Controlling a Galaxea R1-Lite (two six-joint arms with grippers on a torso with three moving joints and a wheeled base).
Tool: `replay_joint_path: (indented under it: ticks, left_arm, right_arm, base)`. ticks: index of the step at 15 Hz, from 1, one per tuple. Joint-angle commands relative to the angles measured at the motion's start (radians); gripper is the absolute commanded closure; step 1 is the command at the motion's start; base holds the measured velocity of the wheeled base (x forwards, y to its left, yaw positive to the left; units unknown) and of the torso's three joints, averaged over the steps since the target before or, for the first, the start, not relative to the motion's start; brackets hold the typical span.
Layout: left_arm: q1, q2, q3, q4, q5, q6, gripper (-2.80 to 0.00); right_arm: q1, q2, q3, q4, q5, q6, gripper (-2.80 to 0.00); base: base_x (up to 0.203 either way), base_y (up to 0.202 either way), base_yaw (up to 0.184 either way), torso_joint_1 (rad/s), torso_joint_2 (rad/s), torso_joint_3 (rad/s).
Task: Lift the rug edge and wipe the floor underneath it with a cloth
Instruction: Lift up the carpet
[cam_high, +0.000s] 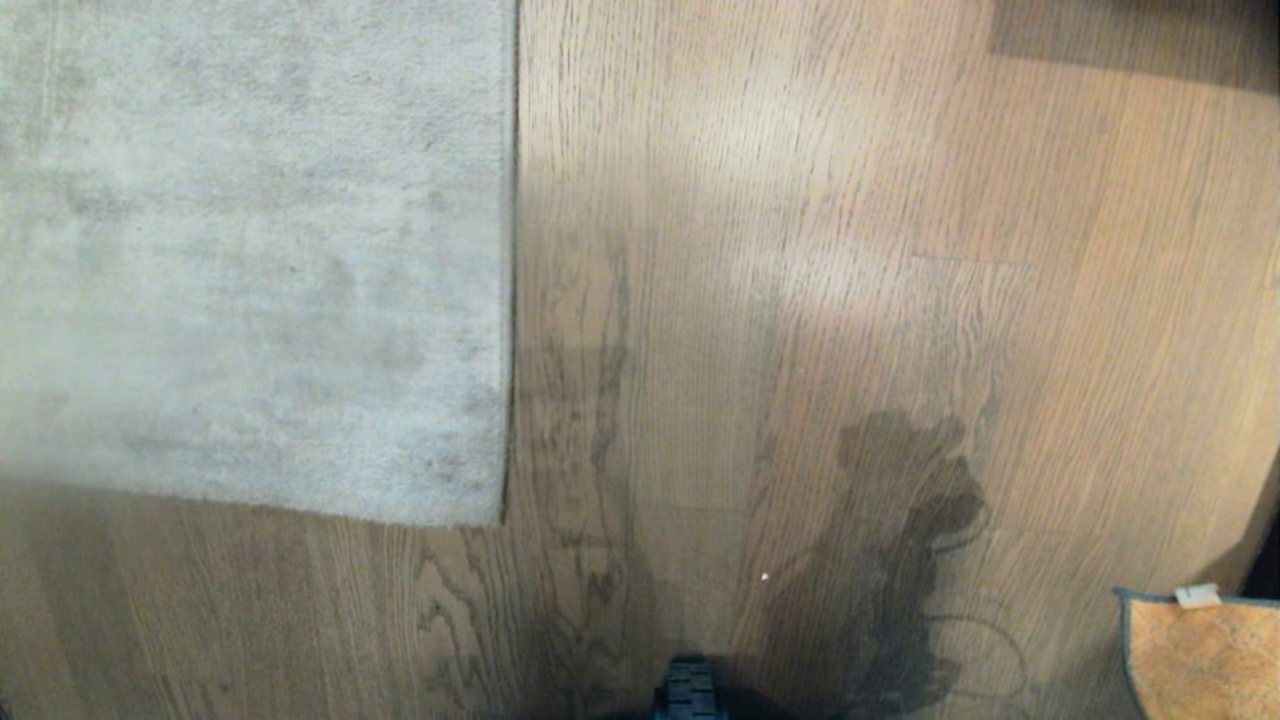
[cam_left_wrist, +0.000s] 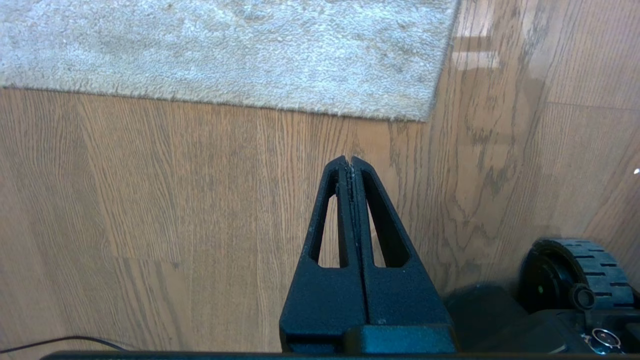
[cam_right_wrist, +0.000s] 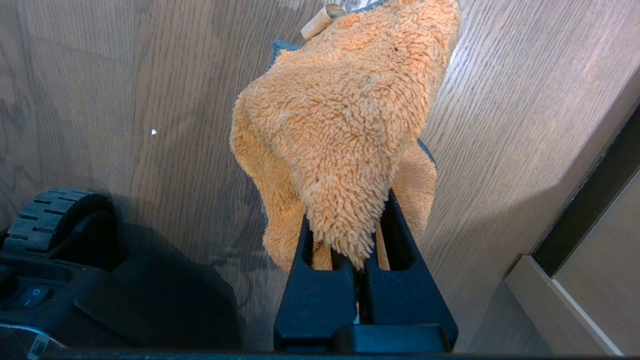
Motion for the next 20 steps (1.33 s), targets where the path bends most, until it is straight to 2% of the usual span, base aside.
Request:
replay_joint_path:
  ticks: [1,13,20]
  left_arm:
    - [0.000,0.000,-0.001,0.001,0.000,0.000,0.00]
    - [0.000,0.003,-0.005,0.016,-0.001,-0.001,0.00]
    - [-0.019,0.204,-0.015,0.038,-0.009,0.008,0.00]
  right_arm:
    - [0.000,0.001,0.000,0.000,0.001,-0.002,0.00]
    - [0.000,0.001,0.000,0.000,0.001,-0.002,0.00]
    - [0.000,0.001,0.000,0.000,0.001,-0.002,0.00]
  base:
    - [0.000,0.000,0.000,0.000,0.00,0.000]
    - [0.000,0.000,0.000,0.000,0.00,0.000]
    - [0.000,0.000,0.000,0.000,0.00,0.000]
